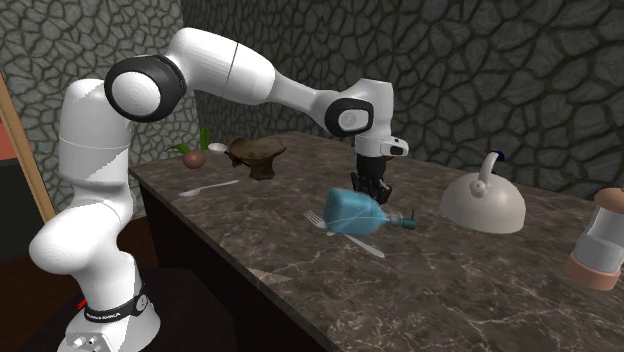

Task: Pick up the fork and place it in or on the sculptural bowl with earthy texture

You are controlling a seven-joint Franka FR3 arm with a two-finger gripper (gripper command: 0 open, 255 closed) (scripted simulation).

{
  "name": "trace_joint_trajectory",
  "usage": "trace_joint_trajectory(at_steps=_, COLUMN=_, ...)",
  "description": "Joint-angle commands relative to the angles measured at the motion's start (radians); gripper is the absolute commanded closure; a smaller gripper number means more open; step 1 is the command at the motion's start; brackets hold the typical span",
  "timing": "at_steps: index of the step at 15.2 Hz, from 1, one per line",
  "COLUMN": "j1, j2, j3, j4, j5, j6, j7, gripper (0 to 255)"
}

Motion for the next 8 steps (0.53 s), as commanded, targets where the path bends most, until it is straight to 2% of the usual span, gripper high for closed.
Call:
trace_joint_trajectory(at_steps=1, j1=0.002, j2=0.003, j3=0.002, j4=0.000, j5=0.001, j6=-0.001, j7=0.000, gripper=255)
trace_joint_trajectory(at_steps=8, j1=0.001, j2=-0.002, j3=0.002, j4=0.006, j5=0.002, j6=-0.012, j7=0.000, gripper=255)
